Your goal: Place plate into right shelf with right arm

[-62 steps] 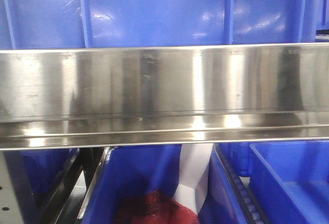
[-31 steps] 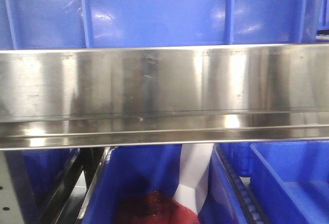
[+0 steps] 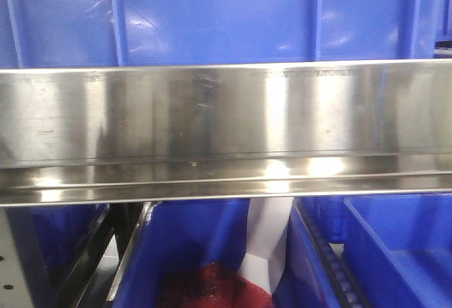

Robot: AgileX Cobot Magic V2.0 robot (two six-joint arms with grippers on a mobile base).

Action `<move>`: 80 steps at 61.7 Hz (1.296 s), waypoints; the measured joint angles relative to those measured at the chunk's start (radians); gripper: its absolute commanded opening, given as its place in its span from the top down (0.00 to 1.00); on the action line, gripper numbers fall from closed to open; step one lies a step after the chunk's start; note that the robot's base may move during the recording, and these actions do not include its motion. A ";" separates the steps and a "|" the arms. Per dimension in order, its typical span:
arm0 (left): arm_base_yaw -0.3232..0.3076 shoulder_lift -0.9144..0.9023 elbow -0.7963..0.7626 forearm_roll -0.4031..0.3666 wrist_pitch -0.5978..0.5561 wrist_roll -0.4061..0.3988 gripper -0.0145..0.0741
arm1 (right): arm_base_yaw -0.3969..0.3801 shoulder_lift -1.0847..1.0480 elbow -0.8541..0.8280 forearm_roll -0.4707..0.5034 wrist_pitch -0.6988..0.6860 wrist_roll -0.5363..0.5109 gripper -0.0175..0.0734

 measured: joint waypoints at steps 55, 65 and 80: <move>0.000 0.000 0.000 0.000 0.000 0.000 0.89 | 0.064 -0.110 0.267 -0.044 -0.032 0.004 0.75; 0.000 0.000 0.000 0.000 0.000 0.000 0.89 | 0.052 -0.110 0.268 -0.044 -0.030 0.004 0.75; 0.000 0.000 0.000 0.000 0.000 0.000 0.89 | 0.050 -0.110 0.268 -0.044 -0.025 0.004 0.75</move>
